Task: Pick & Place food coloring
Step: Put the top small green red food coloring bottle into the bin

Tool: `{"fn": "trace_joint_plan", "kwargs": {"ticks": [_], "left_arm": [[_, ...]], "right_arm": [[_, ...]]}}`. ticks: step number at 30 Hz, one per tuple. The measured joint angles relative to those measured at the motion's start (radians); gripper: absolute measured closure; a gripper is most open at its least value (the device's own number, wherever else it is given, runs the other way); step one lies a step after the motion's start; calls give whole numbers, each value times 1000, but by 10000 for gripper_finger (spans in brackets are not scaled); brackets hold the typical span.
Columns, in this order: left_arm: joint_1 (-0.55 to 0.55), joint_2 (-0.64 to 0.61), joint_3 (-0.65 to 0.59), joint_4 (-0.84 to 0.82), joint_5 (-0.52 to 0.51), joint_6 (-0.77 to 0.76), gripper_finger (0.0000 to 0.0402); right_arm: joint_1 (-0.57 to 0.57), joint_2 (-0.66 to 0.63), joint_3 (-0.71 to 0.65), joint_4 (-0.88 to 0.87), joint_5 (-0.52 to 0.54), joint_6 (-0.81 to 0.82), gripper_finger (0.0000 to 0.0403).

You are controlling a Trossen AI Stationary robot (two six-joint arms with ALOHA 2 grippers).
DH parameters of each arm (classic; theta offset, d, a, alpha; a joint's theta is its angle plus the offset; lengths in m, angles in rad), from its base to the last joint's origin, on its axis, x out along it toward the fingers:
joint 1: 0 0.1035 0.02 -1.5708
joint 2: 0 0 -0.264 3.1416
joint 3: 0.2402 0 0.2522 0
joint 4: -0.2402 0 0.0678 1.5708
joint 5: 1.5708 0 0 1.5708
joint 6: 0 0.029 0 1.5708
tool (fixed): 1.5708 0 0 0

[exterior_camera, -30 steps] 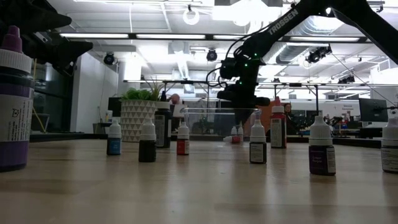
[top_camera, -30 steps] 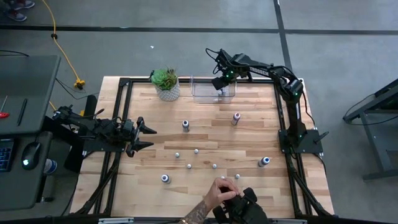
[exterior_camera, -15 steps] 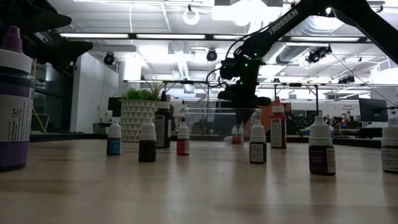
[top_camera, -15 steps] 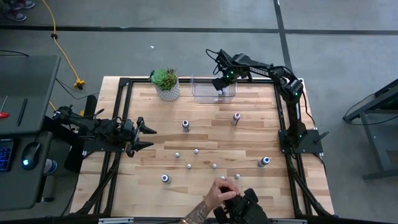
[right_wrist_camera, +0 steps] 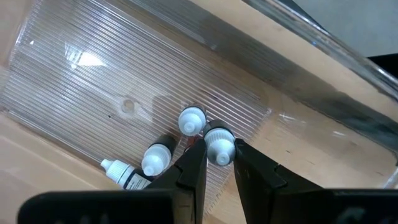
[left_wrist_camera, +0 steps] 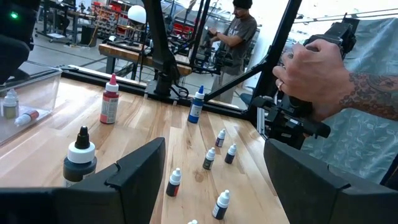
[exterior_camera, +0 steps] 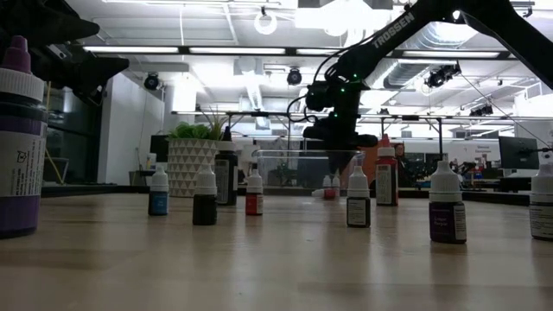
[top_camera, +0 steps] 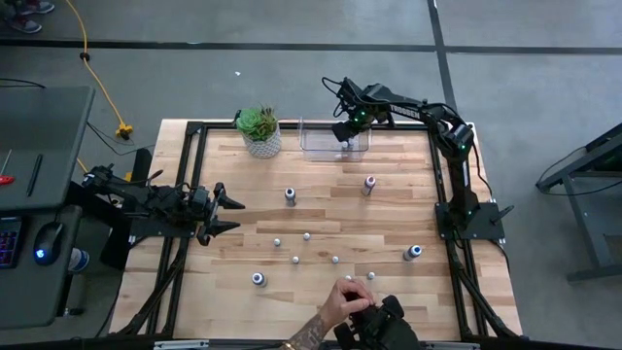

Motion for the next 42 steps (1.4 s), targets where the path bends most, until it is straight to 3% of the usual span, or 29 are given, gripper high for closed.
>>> {"fn": "trace_joint_plan", "kwargs": {"ticks": [42], "left_arm": [[0, 0, 0, 0, 0, 0, 130]], "right_arm": [[0, -1, 0, -8, -18, 0, 335]]}}
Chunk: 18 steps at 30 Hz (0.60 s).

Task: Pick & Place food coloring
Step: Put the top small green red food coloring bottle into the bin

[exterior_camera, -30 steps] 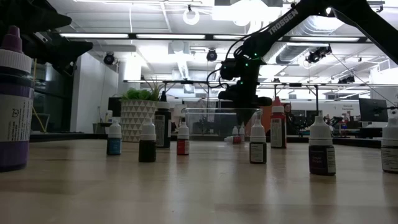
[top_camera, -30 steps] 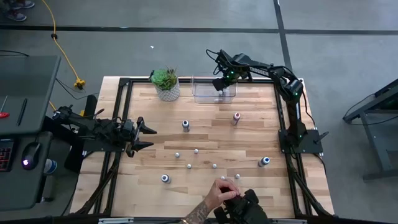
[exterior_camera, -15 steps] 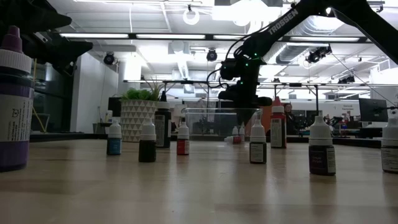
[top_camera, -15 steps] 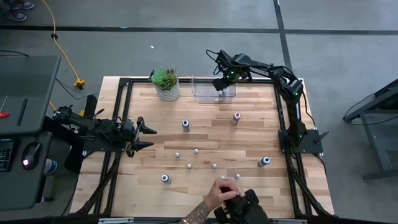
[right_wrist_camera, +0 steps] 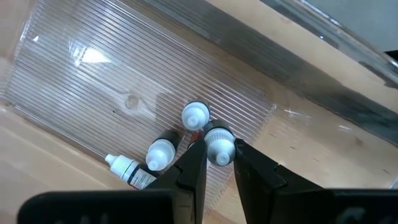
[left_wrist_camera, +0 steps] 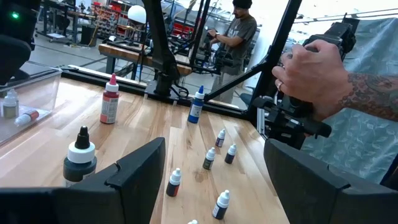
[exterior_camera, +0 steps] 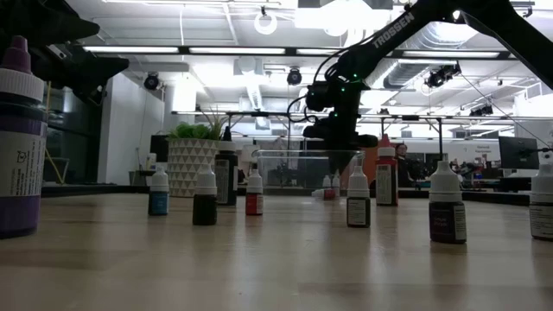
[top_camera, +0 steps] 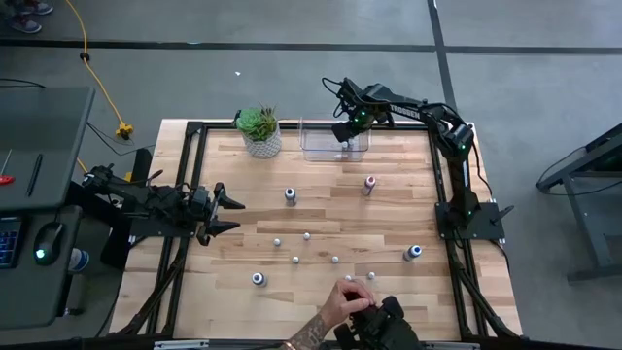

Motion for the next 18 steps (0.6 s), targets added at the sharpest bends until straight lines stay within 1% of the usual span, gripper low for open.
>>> {"fn": "trace_joint_plan", "kwargs": {"ticks": [11, 14, 18], "left_arm": [[0, 0, 0, 0, 0, 0, 130], [0, 0, 0, 0, 0, 0, 130], [0, 0, 0, 0, 0, 0, 130]], "right_arm": [[0, 0, 0, -3, -17, -19, 333], [0, 0, 0, -4, -16, -19, 312], [0, 0, 0, -5, -6, -9, 263]]}}
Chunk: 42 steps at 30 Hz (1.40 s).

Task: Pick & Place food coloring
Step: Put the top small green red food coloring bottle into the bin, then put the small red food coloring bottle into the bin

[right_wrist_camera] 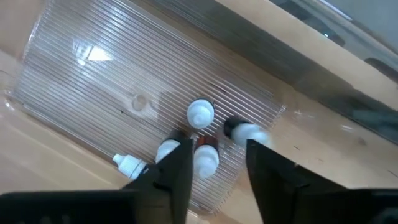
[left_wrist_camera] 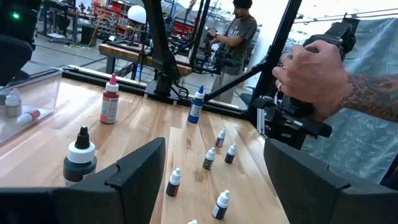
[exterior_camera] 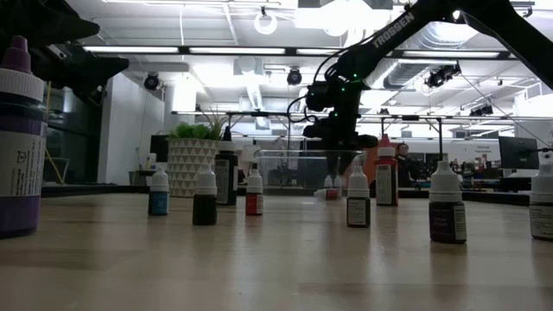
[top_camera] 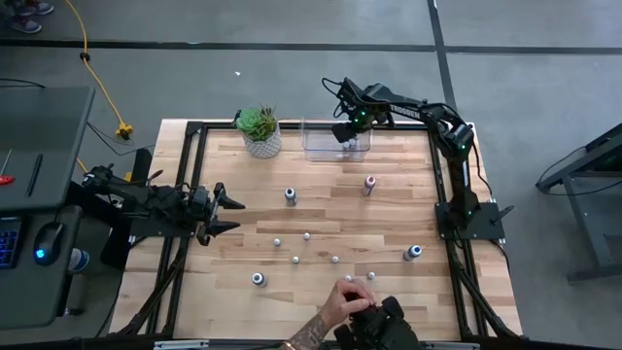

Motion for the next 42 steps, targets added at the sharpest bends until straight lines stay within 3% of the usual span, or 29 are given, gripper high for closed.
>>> {"fn": "trace_joint_plan", "kwargs": {"ticks": [7, 18, 27, 42], "left_arm": [[0, 0, 0, 0, 0, 0, 130], [0, 0, 0, 0, 0, 0, 130], [0, 0, 0, 0, 0, 0, 130], [0, 0, 0, 0, 0, 0, 130]], "right_arm": [[0, 0, 0, -1, -2, -5, 204], [10, -2, 39, -8, 10, -15, 198], [49, -3, 245, -150, 43, -134, 198], [262, -15, 669, -414, -10, -457, 198]]}}
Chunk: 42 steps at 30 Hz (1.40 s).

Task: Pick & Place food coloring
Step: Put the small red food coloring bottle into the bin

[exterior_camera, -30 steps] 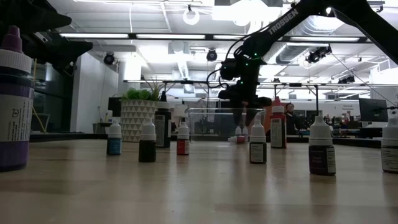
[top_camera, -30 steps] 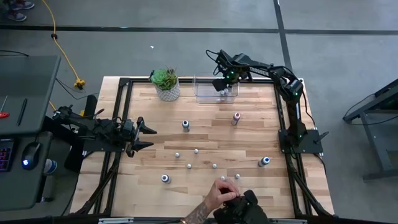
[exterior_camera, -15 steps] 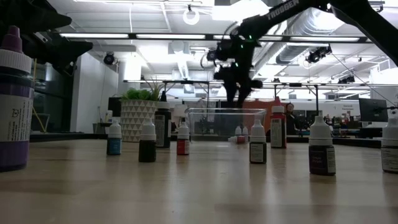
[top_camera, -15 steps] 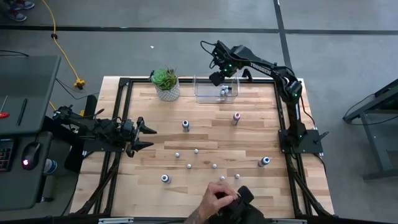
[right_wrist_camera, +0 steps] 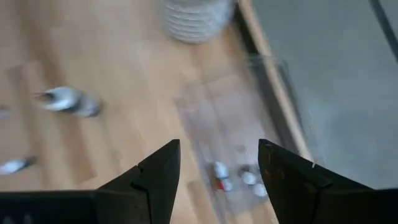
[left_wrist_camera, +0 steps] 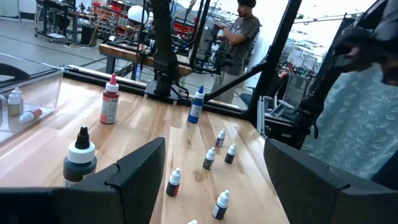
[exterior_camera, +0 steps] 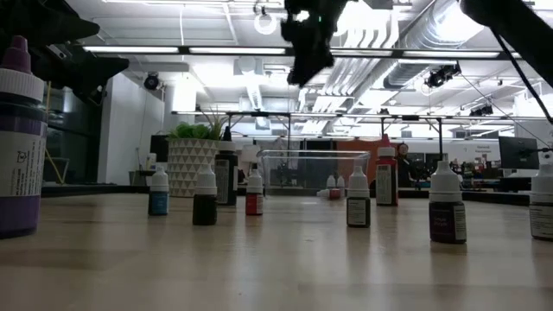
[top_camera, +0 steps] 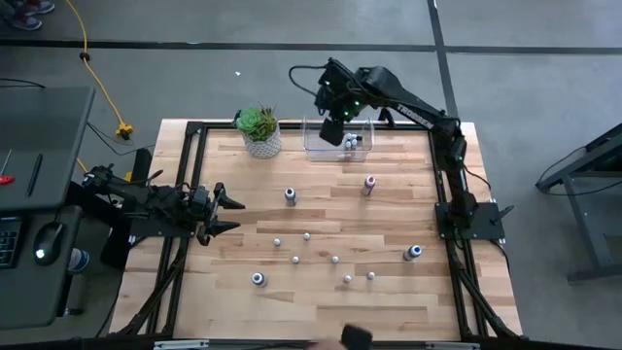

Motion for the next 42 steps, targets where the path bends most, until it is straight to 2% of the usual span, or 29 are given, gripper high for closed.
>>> {"fn": "trace_joint_plan", "kwargs": {"ticks": [3, 8, 13, 18, 23, 28, 37, 42], "left_arm": [[0, 0, 0, 0, 0, 0, 130], [0, 0, 0, 0, 0, 0, 130], [0, 0, 0, 0, 0, 0, 130], [0, 0, 0, 0, 0, 0, 130], [0, 0, 0, 0, 0, 0, 130], [0, 0, 0, 0, 0, 0, 130], [0, 0, 0, 0, 0, 0, 130], [0, 0, 0, 0, 0, 0, 130]], "right_arm": [[47, -70, -62, 36, -45, -34, 198], [121, -131, -80, 18, -79, -88, 198], [232, -136, -82, -41, -103, -142, 199], [355, -136, -83, -194, -166, -215, 199], [450, -131, -151, -223, -182, -211, 199], [494, -131, -305, -138, -172, -169, 199], [594, -131, -618, 164, -57, -132, 199], [642, -131, -761, 391, 2, -83, 199]]}}
